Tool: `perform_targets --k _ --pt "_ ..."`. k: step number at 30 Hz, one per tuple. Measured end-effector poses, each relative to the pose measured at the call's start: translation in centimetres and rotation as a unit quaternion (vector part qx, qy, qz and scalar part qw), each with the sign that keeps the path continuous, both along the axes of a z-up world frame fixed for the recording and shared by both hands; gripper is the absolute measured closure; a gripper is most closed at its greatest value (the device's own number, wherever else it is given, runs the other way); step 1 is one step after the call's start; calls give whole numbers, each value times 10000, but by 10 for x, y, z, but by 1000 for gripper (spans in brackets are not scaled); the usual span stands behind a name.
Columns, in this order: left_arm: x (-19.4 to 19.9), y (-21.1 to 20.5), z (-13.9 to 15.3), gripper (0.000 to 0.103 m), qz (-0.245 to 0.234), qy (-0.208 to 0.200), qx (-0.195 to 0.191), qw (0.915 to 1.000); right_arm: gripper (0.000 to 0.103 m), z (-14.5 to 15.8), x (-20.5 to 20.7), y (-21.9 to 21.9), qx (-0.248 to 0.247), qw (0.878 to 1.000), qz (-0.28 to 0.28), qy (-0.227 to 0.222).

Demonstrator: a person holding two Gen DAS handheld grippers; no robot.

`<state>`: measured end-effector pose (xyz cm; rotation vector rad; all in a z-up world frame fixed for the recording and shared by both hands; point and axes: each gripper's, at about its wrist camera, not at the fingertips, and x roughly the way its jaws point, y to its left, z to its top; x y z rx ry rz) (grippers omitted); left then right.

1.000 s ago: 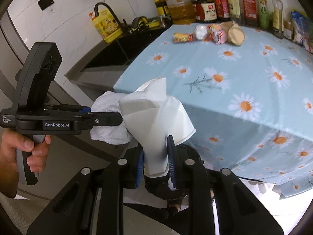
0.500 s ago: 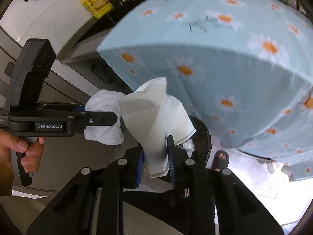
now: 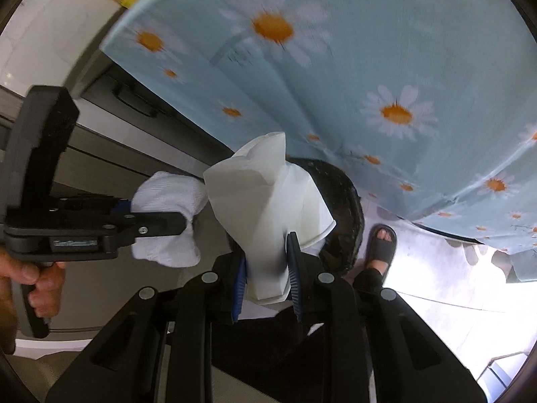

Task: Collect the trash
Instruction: 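Carry the grey cloth and white paper down over the black bin, then open the left tool over the bin while the right tool releases the paper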

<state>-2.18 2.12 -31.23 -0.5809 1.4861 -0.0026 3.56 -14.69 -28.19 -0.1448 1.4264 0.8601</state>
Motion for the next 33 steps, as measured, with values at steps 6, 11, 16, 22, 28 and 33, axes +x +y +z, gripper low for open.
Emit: perform_targets --k 6,11,16,22,28,33 --pt "5 1 -15 72 -31 82 -39 10000 79 -16 3 1 -78 9999 9 104" --pt "7 5 -27 71 44 202 -109 9997 79 -28 10 4 -117 9997 -19 213" --pt "10 6 -34 67 108 257 -125 9995 78 -31 12 9 -80 9996 26 267" --pt "10 7 -33 52 279 283 -131 9991 60 -28 17 8 -88 9998 -48 155" --pt "9 13 -37 52 335 350 -128 9987 60 -26 23 -1 -85 9995 -199 240" --pt "10 14 -36 52 368 353 -120 9986 60 -22 26 -7 -54 9994 -261 202"
